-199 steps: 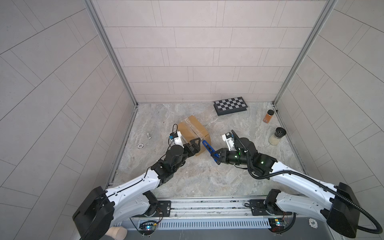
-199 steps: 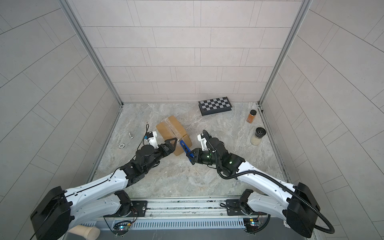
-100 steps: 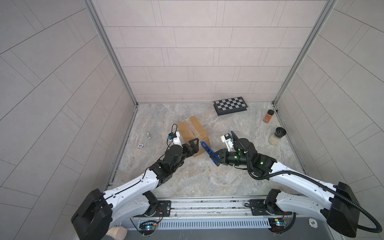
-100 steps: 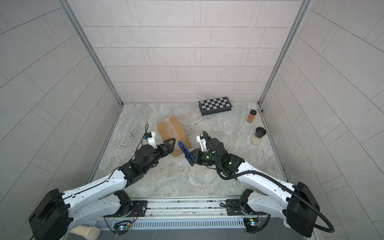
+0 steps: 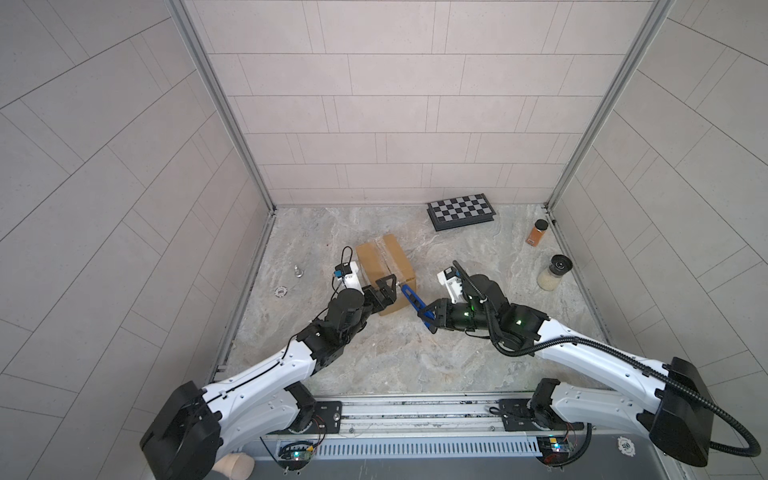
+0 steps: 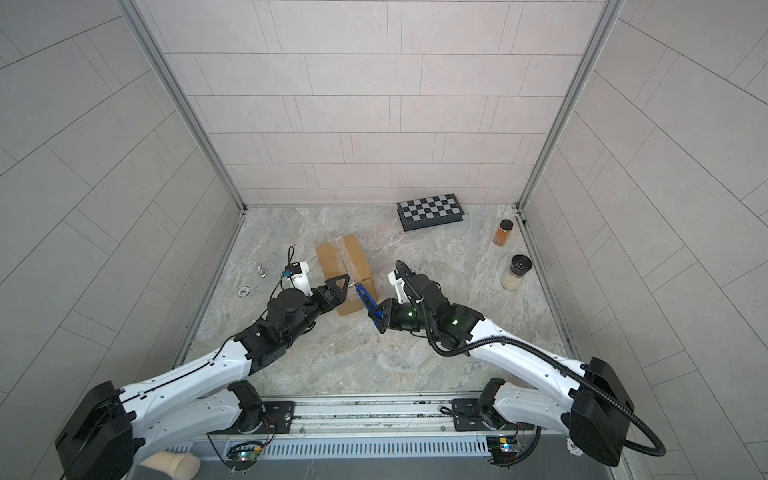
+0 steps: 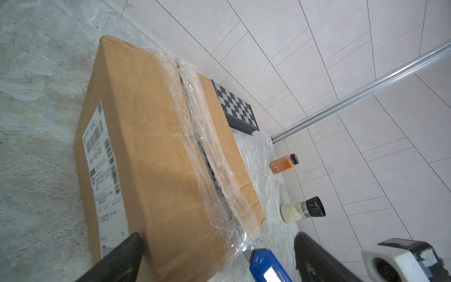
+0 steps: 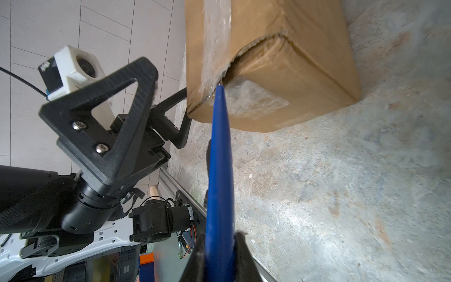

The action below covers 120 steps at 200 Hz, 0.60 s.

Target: Unpack the express box

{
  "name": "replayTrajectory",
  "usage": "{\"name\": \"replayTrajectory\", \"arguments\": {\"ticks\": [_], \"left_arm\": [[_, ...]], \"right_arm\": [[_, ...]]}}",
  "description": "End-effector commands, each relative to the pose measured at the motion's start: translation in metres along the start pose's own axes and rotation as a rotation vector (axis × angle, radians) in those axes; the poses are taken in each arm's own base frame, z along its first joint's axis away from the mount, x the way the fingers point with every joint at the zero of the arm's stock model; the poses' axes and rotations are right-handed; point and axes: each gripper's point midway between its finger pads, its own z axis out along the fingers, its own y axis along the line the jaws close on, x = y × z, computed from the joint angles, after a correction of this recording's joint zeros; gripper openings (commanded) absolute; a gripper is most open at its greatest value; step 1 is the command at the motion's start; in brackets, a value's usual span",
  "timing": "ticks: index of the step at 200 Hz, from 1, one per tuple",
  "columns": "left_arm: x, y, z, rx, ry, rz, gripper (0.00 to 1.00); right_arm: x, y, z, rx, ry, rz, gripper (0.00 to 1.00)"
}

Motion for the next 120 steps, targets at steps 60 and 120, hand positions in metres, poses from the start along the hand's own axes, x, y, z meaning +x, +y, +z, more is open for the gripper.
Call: {"name": "replayTrajectory", "arguments": {"ticks": [60, 120], "left_arm": [[-0.014, -0.019, 0.0, 0.049, -0.042, 0.014, 1.0], [-0.015, -0.005, 0.003, -0.014, -0.049, 0.064, 1.0]], "right_arm": [[-0.005, 0.056, -0.024, -0.269, 0.011, 0.049, 0.0], [-0.011, 0.055, -0.029, -0.322, -0.003, 0.118, 0.0]]}}
